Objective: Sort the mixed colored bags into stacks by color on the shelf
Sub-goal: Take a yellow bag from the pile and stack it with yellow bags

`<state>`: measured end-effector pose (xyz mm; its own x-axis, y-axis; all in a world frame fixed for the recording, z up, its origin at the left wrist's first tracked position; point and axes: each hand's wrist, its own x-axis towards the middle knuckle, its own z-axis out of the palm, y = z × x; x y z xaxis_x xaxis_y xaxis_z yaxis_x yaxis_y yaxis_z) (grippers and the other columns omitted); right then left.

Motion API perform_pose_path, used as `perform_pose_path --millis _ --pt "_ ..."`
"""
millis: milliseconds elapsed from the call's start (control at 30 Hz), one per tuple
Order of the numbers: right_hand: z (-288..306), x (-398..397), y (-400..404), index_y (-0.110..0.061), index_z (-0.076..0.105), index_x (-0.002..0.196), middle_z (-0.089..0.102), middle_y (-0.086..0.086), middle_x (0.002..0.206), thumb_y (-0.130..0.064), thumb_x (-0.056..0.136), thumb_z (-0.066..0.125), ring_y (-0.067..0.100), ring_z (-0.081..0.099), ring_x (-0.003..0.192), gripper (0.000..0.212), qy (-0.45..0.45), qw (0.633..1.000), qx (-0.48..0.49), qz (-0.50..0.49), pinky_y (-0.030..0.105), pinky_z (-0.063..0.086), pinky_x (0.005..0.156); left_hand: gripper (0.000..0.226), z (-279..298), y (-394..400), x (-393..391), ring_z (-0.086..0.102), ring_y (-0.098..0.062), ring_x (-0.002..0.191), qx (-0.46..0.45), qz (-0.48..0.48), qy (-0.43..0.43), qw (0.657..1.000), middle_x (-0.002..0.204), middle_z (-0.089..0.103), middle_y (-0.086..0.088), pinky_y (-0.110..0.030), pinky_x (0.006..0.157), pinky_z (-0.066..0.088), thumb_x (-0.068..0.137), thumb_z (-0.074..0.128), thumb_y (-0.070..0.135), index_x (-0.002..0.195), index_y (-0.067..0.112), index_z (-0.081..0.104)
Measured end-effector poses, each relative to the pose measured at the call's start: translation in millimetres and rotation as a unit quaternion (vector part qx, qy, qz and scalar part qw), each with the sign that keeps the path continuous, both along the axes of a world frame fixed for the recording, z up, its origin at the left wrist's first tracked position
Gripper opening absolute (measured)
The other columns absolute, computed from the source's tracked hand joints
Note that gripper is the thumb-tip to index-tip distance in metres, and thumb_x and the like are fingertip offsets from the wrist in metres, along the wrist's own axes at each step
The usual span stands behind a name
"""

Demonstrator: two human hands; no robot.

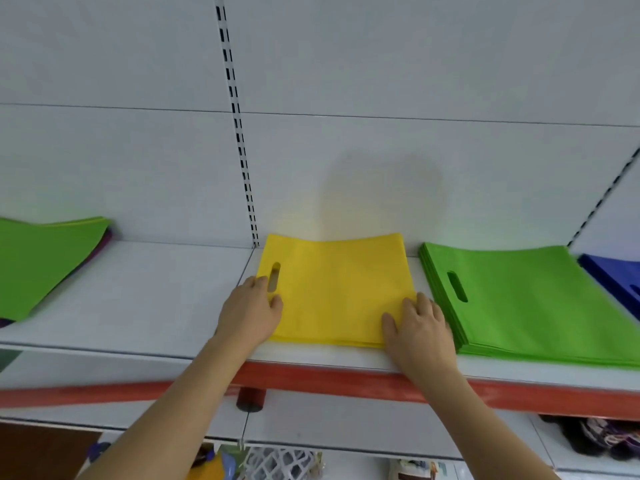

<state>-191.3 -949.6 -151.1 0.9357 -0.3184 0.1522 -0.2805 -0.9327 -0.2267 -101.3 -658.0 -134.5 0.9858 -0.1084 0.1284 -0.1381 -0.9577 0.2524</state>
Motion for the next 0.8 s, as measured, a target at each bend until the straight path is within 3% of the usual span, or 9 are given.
perform_pose_path --millis 67,167,233,333,433,600,800 --pt "3 0 2 -0.008 0.054 0.14 0.033 0.018 0.165 -0.052 0.105 0.038 0.036 0.029 0.151 0.059 0.015 1.0 -0.004 0.009 0.047 0.036 0.119 0.04 0 0 -1 0.06 -0.027 0.1 0.006 0.008 0.01 1.0 0.115 0.058 -0.006 -0.039 0.074 0.05 0.102 0.045 0.041 0.125 0.011 0.056" --pt "11 -1 3 -0.011 0.049 0.15 0.022 0.017 0.171 -0.057 0.105 0.032 0.036 0.019 0.158 0.066 0.021 0.999 -0.049 0.01 0.048 0.028 0.125 0.053 3 -1 -2 0.051 -0.033 0.129 0.022 0.023 0.003 0.999 0.147 0.049 -0.013 -0.046 0.093 0.053 0.102 0.045 0.048 0.142 0.013 0.05" --pt "16 -1 4 -0.012 0.048 0.153 0.023 0.017 0.171 -0.059 0.105 0.031 0.036 0.017 0.159 0.069 0.006 0.995 -0.09 0.028 0.048 0.023 0.127 0.059 7 0 -7 0.043 -0.035 0.141 0.013 0.038 -0.031 0.999 0.157 0.043 -0.014 -0.048 0.101 0.05 0.103 0.046 0.051 0.146 0.011 0.05" --pt "19 3 15 -0.011 0.053 0.151 0.032 0.018 0.168 -0.056 0.105 0.037 0.038 0.02 0.159 0.067 -0.031 0.992 -0.1 0.07 0.051 0.024 0.127 0.063 11 6 -21 0.043 -0.036 0.144 -0.006 0.052 -0.091 0.994 0.154 0.05 -0.018 -0.051 0.111 0.045 0.106 0.037 0.054 0.142 0.007 0.057" --pt "18 9 40 -0.01 0.056 0.149 0.037 0.018 0.166 -0.056 0.105 0.033 0.039 0.022 0.158 0.068 -0.039 0.989 -0.086 0.112 0.054 0.024 0.126 0.075 12 24 -41 0.04 -0.036 0.147 0.01 0.083 -0.097 0.992 0.157 0.048 -0.017 -0.052 0.118 0.036 0.102 0.021 0.06 0.145 0.01 0.056" --pt "15 9 99 -0.011 0.056 0.149 0.039 0.016 0.165 -0.058 0.104 0.027 0.038 0.021 0.159 0.072 -0.053 0.981 -0.071 0.174 0.055 0.023 0.127 0.069 6 79 -65 0.025 -0.033 0.155 0.025 0.139 -0.078 0.987 0.166 0.035 -0.014 -0.053 0.126 0.023 0.106 0.026 0.059 0.154 0.014 0.047" --pt "30 7 181 -0.011 0.048 0.155 0.036 0.016 0.167 -0.059 0.106 0.023 0.038 0.018 0.16 0.073 -0.069 0.969 -0.091 0.219 0.056 0.021 0.127 0.07 15 154 -81 0.025 -0.034 0.156 0.034 0.177 -0.09 0.98 0.166 0.036 -0.014 -0.054 0.126 0.021 0.105 0.025 0.058 0.154 0.014 0.049"
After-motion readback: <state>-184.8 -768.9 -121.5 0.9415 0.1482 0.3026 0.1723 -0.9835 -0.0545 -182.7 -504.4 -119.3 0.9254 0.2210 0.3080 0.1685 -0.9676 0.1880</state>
